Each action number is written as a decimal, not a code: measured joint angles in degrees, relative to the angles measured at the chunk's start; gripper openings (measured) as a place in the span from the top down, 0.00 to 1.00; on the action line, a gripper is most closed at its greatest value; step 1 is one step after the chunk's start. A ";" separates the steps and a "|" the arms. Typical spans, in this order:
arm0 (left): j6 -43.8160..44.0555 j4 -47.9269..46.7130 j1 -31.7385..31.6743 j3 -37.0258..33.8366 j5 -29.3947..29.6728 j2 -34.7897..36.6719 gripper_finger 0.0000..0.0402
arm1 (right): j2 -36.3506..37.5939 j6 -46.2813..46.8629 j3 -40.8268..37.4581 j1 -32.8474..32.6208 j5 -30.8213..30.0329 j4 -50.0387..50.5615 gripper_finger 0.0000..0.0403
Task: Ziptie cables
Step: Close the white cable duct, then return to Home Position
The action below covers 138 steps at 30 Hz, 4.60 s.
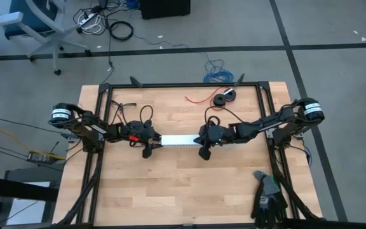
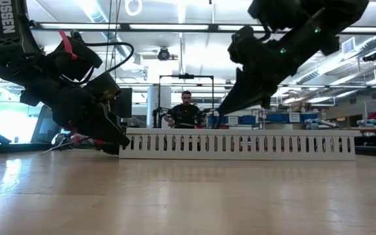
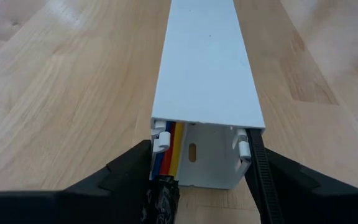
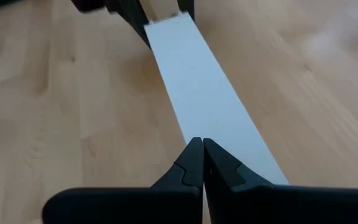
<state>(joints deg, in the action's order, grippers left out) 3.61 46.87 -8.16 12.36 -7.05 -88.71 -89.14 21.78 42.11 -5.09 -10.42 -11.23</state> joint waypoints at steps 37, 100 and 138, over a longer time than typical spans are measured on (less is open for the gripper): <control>2.44 0.14 0.07 -0.04 2.00 -0.02 0.35 | -4.98 2.14 0.13 1.23 0.62 -2.29 1.00; 3.37 -35.73 0.06 -11.77 14.66 73.33 0.25 | 51.08 -2.41 -37.31 -0.16 -4.82 -15.34 1.00; -0.14 -45.83 0.02 -11.54 19.06 88.72 0.25 | 87.02 -8.54 -41.55 -0.01 -8.93 7.81 1.00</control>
<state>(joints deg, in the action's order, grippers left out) 3.46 1.04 -8.14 0.82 12.01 0.01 -2.12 13.25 0.56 -5.10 -19.35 -3.42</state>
